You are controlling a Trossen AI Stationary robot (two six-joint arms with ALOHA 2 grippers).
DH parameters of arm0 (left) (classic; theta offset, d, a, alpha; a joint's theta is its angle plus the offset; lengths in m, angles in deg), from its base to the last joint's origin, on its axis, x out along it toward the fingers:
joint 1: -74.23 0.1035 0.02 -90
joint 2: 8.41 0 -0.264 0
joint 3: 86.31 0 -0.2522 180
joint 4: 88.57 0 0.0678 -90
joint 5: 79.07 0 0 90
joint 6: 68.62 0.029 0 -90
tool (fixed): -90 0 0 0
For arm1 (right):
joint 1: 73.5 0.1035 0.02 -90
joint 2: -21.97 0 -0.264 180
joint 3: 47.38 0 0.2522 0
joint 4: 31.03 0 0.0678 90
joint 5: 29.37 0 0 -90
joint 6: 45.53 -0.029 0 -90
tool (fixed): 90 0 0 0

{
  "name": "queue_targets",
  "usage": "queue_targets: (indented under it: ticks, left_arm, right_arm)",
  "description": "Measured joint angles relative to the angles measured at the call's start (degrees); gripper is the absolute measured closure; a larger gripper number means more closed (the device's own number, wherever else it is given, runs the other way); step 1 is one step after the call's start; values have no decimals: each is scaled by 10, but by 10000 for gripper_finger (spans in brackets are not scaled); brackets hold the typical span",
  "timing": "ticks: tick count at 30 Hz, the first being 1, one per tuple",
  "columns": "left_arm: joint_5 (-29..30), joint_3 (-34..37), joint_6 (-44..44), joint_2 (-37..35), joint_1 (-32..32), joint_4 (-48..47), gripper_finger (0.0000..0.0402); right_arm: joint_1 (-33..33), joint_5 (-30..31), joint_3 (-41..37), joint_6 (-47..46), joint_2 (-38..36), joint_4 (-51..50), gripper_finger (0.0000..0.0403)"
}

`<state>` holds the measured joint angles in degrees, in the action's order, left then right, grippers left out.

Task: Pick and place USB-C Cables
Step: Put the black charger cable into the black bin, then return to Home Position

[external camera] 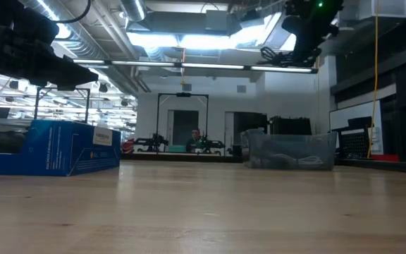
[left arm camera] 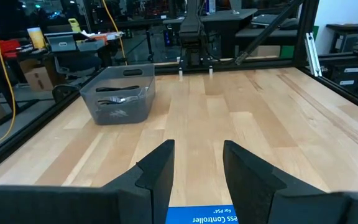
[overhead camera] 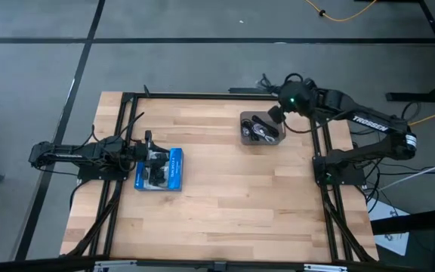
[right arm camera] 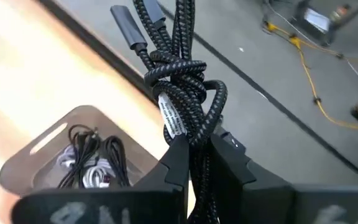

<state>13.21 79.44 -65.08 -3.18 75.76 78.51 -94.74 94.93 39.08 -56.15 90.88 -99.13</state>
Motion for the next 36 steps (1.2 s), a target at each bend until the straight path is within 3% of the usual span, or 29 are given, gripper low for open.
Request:
queue_targets:
  ticks: [7, 24, 31, 36]
  left_arm:
    - [0, 0, 0, 0, 0, 0, 271]
    - [0, 0, 0, 0, 0, 0, 271]
    - [0, 0, 0, 0, 0, 0, 271]
    - [0, 0, 0, 0, 0, 0, 271]
  right_arm:
    - [-36, -172, -9, 97, 33, 0, 361]
    - [-52, -201, -239, 140, 55, 168, 357]
    - [-52, -200, -281, 139, 55, 226, 254]
    - [-52, -201, -257, 137, 55, 224, 211]
